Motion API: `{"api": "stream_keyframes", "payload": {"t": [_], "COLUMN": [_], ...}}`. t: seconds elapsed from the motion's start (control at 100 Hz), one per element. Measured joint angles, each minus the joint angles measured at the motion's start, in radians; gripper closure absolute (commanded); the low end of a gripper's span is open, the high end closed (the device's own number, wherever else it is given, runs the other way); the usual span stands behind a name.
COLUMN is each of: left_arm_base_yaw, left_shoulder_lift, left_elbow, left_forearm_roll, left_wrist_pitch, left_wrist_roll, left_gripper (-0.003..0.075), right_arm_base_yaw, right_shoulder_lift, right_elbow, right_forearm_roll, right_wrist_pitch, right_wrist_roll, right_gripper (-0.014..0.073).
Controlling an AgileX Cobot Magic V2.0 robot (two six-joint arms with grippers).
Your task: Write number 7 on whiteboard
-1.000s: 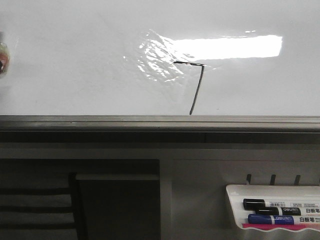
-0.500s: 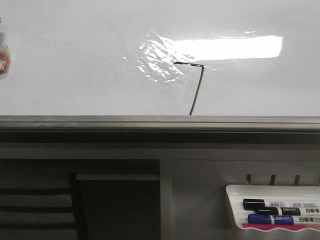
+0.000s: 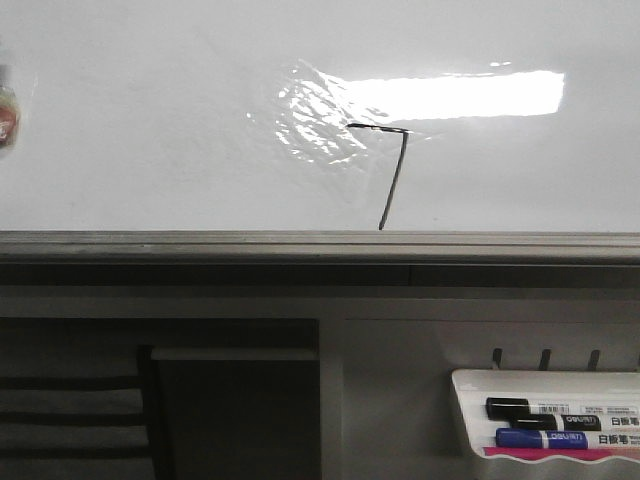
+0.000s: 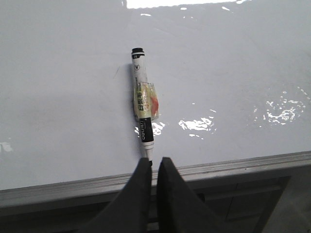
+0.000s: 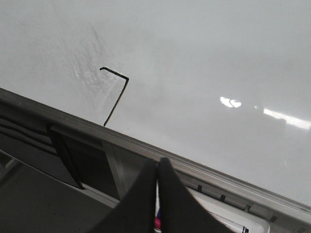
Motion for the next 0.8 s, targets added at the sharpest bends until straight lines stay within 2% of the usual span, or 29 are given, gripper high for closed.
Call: {"api": "stream_keyframes", "payload": {"t": [0.49,0.6,0.8], "left_arm_base_yaw": [0.0,0.009,0.086], "left_shoulder_lift": [-0.009,-0.081,-0.289], "left_elbow": [0.005,0.039,0.174], "left_forearm_roll": [0.0,0.0,0.007], "left_wrist_pitch": [-0.001,-0.006,-0.056], "left_wrist_roll": [0.0,0.0,0.0], "left_gripper": [0.0741,0.0741,0.0741], "right_arm_base_yaw": [0.0,0.0,0.0], "right_shoulder_lift": [0.0,0.0,0.0], "right_elbow": [0.0,0.0,0.0], "right_forearm_roll": [0.0,0.0,0.0], "right_wrist_pitch": [0.0,0.0,0.0], "right_wrist_roll": [0.0,0.0,0.0], "right_gripper": [0.0665,0.0665,0.0665]}}
